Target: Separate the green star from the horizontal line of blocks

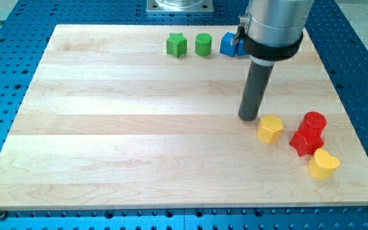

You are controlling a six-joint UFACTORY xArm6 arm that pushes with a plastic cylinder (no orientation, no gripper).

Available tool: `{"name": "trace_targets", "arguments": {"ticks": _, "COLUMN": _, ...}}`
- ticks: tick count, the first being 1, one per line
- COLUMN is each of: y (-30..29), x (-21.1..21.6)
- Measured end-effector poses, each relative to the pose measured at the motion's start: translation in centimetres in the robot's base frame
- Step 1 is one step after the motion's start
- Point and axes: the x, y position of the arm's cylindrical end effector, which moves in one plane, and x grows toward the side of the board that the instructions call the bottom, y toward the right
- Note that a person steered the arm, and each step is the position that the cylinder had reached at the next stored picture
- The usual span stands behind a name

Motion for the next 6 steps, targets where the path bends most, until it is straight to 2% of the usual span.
{"name": "trace_targets", "arguments": {"ticks": 1, "y": 1.1, "x": 4.0}}
{"name": "trace_targets", "arguments": {"ticks": 2, "y": -3.3, "x": 1.5}}
{"name": "trace_targets", "arguments": {"ticks": 3, "y": -8.4, "x": -7.0}}
{"name": "trace_targets", "arguments": {"ticks": 5, "y": -24.8, "x": -19.1}}
{"name": "trace_targets", "arguments": {"ticks": 6, "y": -21.4, "x": -22.5}}
